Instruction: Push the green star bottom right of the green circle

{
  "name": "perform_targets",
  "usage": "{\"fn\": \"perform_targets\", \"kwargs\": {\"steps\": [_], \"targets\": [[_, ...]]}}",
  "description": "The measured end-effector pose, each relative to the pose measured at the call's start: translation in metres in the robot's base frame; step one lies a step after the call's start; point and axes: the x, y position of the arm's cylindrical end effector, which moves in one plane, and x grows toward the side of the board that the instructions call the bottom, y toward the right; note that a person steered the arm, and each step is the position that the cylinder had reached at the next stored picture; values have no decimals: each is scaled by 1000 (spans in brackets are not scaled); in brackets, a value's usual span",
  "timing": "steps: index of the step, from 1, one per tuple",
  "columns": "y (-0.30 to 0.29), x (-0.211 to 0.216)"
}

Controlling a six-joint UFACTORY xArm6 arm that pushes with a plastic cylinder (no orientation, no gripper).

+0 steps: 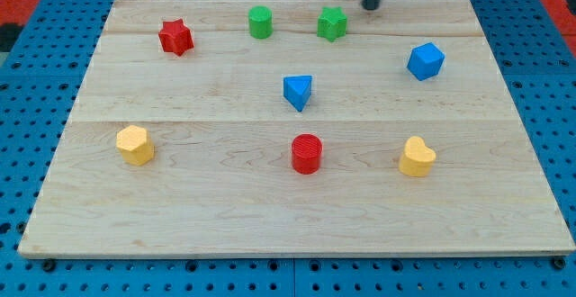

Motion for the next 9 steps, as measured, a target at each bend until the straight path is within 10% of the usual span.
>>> {"fn": "perform_targets", "kwargs": {"steps": [9], "targets": [[-9,32]]}}
